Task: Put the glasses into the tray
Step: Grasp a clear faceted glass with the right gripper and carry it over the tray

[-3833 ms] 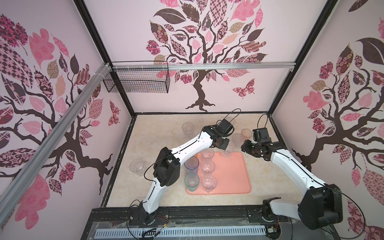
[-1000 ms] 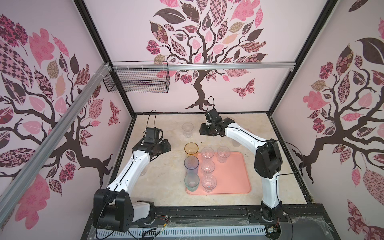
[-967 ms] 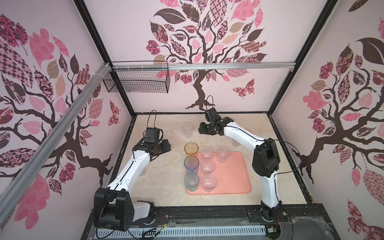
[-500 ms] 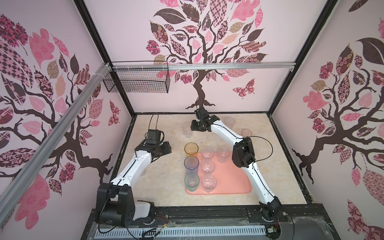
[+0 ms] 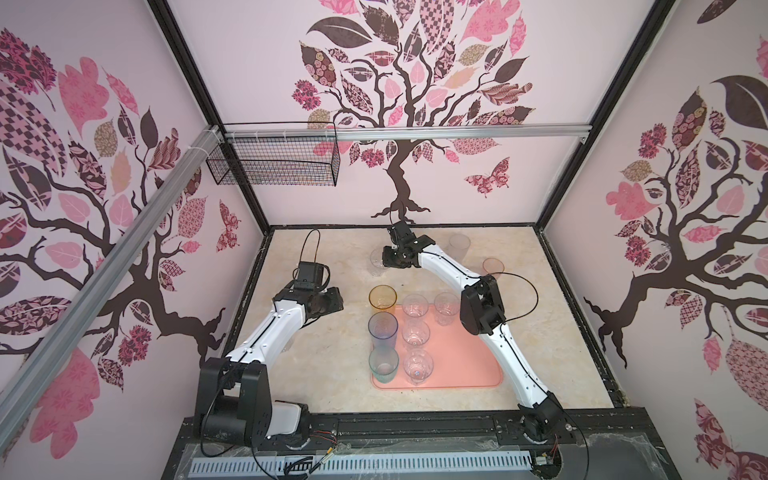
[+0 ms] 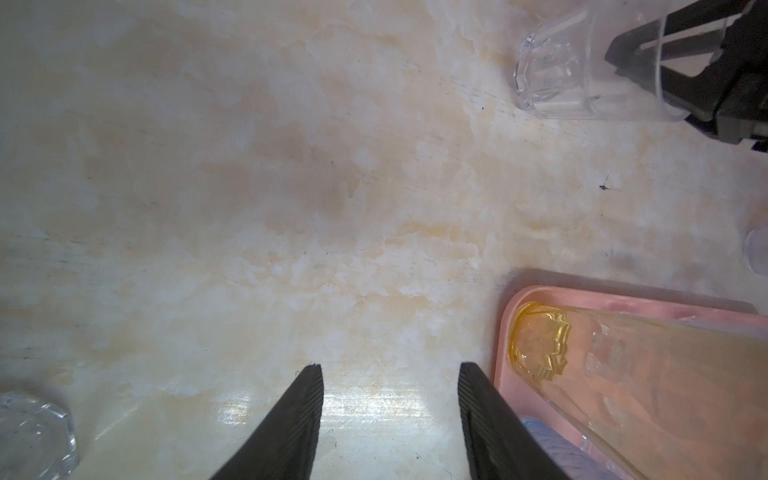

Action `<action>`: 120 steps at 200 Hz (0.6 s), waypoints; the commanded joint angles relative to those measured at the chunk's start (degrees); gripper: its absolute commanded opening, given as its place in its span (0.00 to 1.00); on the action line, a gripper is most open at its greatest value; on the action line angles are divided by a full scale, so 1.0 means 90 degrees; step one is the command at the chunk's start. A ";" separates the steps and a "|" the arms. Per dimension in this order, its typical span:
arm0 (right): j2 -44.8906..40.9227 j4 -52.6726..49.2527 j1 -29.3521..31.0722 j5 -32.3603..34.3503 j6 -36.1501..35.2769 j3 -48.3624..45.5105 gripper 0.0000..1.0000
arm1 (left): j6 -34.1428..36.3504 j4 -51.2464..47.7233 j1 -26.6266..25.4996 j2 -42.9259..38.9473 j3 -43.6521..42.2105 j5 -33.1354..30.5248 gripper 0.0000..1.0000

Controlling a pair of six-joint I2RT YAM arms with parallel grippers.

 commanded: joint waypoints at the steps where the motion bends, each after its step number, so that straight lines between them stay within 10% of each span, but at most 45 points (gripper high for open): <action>1: -0.0421 -0.0095 -0.0001 0.0001 -0.0001 -0.0193 0.26 | 0.0087 0.0163 -0.0023 0.0035 -0.0137 -0.0033 0.56; 52: -0.0820 0.0136 -0.0003 -0.0097 0.0045 -0.0899 0.05 | 0.0076 0.0198 -0.0016 0.0109 -0.0097 0.0047 0.56; 120: -0.1823 0.0233 -0.0003 -0.0180 -0.0001 -0.1423 0.01 | 0.0125 0.0174 -0.0021 0.0086 -0.0092 -0.0060 0.55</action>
